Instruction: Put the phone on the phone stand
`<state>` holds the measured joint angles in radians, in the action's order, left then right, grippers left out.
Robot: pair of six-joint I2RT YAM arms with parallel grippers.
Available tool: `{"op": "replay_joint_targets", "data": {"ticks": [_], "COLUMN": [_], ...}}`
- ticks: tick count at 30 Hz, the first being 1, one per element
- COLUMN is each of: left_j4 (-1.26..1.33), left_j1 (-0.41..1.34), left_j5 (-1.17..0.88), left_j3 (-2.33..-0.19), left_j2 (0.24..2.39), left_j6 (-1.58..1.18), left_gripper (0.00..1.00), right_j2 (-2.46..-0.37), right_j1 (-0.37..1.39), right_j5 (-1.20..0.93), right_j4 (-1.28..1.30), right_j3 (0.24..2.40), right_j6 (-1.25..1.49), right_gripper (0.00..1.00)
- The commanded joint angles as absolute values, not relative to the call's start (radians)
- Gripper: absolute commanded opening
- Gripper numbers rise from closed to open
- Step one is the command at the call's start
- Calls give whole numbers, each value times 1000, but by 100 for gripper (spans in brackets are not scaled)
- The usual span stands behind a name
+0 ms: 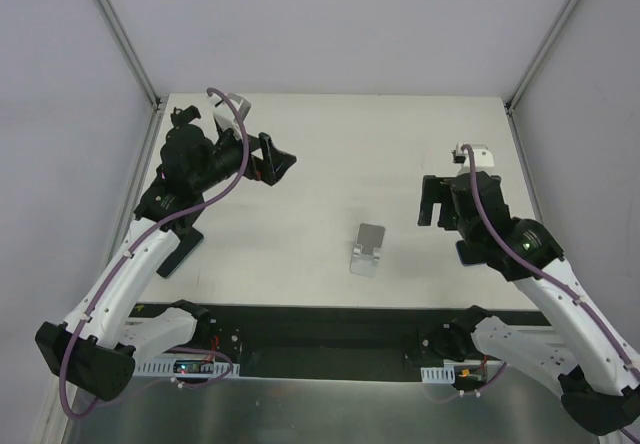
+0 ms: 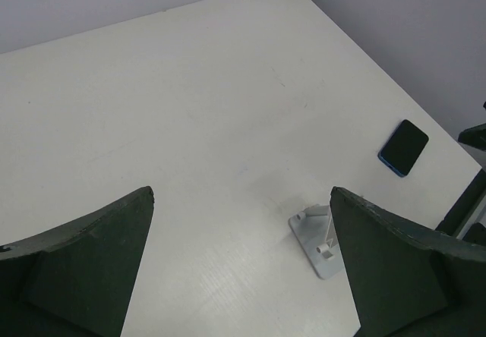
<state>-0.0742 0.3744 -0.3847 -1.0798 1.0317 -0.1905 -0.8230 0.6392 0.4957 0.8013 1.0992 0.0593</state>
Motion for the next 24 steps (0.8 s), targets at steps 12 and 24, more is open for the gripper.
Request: {"op": "replay_joint_targets", "data": {"ticks": [12, 24], "left_j4": [-49, -94], "left_j1": [472, 693], "left_j5": [-356, -227], "left_j3": [-1071, -1071], "left_j2": [1009, 1009], "left_j6": [-126, -28], "left_gripper": [99, 99], "right_j2": [-1118, -1370], "right_j1": [400, -227], "right_j5": [144, 60], "right_j4": [741, 882], "right_j3": [1143, 1103], "right_j6": [144, 541], "right_gripper": [96, 96]}}
